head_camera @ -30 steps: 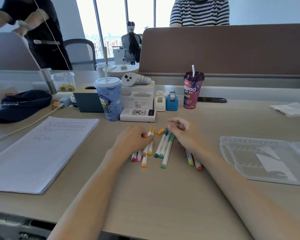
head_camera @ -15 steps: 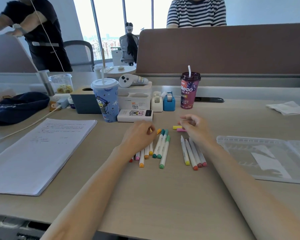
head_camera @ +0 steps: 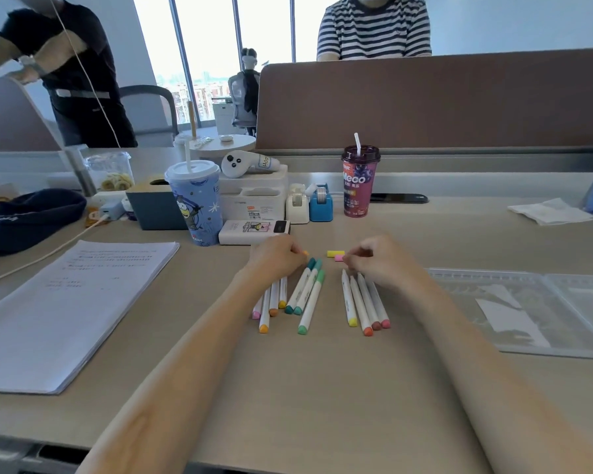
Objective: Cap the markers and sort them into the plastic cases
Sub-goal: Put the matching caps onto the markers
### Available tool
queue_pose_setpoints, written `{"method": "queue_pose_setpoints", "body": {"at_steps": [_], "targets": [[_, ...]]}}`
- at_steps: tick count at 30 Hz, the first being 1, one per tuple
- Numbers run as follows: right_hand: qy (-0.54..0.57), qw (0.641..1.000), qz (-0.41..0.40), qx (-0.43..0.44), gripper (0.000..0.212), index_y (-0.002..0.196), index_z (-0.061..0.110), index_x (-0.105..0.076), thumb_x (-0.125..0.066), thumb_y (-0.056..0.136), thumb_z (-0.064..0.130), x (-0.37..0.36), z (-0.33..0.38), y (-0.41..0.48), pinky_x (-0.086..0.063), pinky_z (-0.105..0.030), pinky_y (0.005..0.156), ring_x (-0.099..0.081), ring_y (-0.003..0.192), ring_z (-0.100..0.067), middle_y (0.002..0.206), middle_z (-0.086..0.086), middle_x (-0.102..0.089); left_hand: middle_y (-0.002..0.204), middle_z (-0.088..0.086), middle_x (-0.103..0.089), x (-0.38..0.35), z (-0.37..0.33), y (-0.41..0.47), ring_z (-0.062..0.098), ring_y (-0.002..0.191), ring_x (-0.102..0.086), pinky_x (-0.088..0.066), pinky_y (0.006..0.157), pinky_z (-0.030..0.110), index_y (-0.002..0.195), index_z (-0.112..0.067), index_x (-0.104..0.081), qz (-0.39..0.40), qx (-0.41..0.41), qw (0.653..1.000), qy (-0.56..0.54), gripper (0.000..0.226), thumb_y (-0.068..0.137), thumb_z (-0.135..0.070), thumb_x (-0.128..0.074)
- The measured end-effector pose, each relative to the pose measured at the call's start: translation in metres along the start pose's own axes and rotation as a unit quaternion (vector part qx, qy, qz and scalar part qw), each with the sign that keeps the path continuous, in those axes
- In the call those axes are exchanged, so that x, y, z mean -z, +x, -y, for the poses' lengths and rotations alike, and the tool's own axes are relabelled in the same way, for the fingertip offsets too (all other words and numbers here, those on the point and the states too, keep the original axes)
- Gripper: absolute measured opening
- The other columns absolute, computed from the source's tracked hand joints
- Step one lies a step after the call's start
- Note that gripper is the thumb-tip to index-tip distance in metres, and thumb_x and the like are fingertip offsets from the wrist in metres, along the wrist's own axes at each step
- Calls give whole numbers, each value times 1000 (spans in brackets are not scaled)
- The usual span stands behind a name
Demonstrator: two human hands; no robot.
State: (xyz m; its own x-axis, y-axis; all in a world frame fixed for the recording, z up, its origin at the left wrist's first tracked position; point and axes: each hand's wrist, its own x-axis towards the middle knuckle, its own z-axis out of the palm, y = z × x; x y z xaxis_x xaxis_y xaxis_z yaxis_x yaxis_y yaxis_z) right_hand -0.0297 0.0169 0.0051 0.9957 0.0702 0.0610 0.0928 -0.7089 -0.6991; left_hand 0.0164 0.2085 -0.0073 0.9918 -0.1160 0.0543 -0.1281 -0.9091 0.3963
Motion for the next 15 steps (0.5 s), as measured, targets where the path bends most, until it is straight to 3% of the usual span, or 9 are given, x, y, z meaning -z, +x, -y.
{"method": "queue_pose_setpoints", "body": {"at_steps": [2,4,9,12,15], "targets": [[-4,1000,5,-8,20,101,11,-71,-60,94,27,1,1,0,-48,-29,77,-63,88,-17,95,-4,-70,91,4,-61,5,0,-6,11,79,-54,-43,76,28,98,-11,-66,42,23,980,-191,24,95,-32,-55],[1,1000,0,-16,18,99,12,-71,-60,94,26,2,0,0,-48,-29,75,-63,87,-16,92,-3,-71,94,-1,-59,8,-1,-17,7,85,-53,-38,81,27,99,-13,-64,58,23,962,-267,20,96,-31,-54],[-48,998,1,-27,15,100,17,-70,-60,94,26,4,-5,5,-44,-27,73,-57,85,-11,96,0,-67,96,1,-67,0,8,-31,9,84,-58,-45,76,23,91,-18,-66,38,0,954,-297,14,94,-27,-57],[-48,999,12,-13,16,102,17,-70,-59,95,26,3,-4,4,-41,-25,70,-57,85,-9,96,2,-66,98,-1,-69,1,9,-33,10,94,-62,-45,80,21,95,-20,-66,27,-20,948,-316,10,93,-26,-59],[-64,997,35,31,20,108,17,-69,-60,94,28,-6,2,0,-41,-23,73,-56,88,-9,99,5,-64,91,-9,-69,6,9,-37,2,89,-61,-43,75,16,101,-22,-65,19,-39,946,-321,11,94,-25,-57]]}}
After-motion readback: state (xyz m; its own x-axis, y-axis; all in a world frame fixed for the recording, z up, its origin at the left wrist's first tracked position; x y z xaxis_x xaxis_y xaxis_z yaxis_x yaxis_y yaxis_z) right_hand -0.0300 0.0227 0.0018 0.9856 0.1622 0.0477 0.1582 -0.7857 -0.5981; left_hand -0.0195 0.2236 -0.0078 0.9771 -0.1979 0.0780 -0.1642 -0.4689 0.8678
